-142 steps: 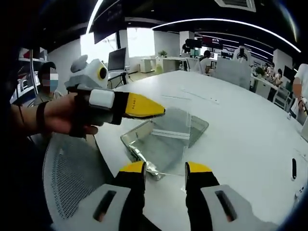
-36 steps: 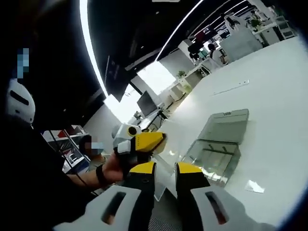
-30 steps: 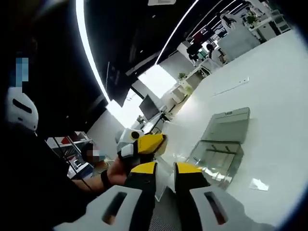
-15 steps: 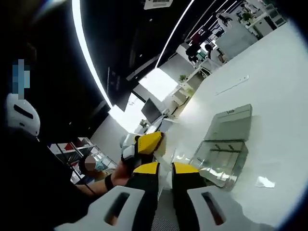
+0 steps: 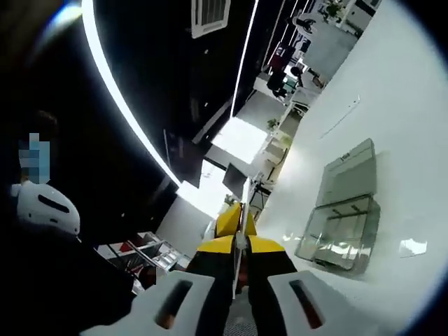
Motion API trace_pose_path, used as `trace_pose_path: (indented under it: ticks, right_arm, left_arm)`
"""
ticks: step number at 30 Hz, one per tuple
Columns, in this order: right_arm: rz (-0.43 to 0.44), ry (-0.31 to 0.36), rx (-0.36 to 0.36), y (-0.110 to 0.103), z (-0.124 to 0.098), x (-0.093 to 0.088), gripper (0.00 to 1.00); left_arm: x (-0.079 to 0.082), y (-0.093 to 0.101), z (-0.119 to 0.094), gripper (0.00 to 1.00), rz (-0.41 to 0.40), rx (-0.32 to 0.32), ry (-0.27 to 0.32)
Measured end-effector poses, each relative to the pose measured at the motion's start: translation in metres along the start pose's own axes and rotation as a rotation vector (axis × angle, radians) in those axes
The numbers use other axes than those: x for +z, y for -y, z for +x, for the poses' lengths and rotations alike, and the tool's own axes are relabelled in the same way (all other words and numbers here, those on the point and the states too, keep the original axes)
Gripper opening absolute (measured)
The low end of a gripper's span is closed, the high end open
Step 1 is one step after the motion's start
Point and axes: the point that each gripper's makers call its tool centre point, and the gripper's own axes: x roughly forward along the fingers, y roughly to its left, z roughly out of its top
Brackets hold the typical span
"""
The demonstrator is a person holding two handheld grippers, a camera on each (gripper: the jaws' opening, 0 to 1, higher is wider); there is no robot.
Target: Insert the divider into the dual guide fixture by aligning both edges with the guide slots and pushing it downward to the bottom, including one-sided entry, uneven engagement, binding, and posture correction.
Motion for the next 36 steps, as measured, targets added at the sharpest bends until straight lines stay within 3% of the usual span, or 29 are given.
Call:
trace_pose_path:
  ticks: [12, 16, 21, 30, 36]
  right_arm:
    - [0.012, -0.048, -0.066, 0.006, 0.000, -0.005, 0.00]
    - [-0.004, -0.064, -0.103, 0.008, 0.000, -0.006, 0.00]
    - [-0.028, -0.097, -0.148, 0.010, 0.003, -0.008, 0.00]
    - [-0.060, -0.137, -0.263, 0.022, 0.008, -0.008, 0.00]
    - [-0.069, -0.166, -0.315, 0.029, 0.015, -0.013, 0.00]
  left_arm:
    - [-0.001, -0.006, -0.001, 0.02, 0.081, 0.049, -0.007]
    - [0.007, -0.014, -0.005, 0.14, 0.137, 0.107, 0.029]
    - [0.012, -0.010, -0.011, 0.15, 0.179, 0.114, 0.037]
    - [0.013, -0.003, -0.023, 0.19, 0.350, 0.173, -0.011]
    - [0.014, -0.002, -0.035, 0.22, 0.423, 0.200, -0.045]
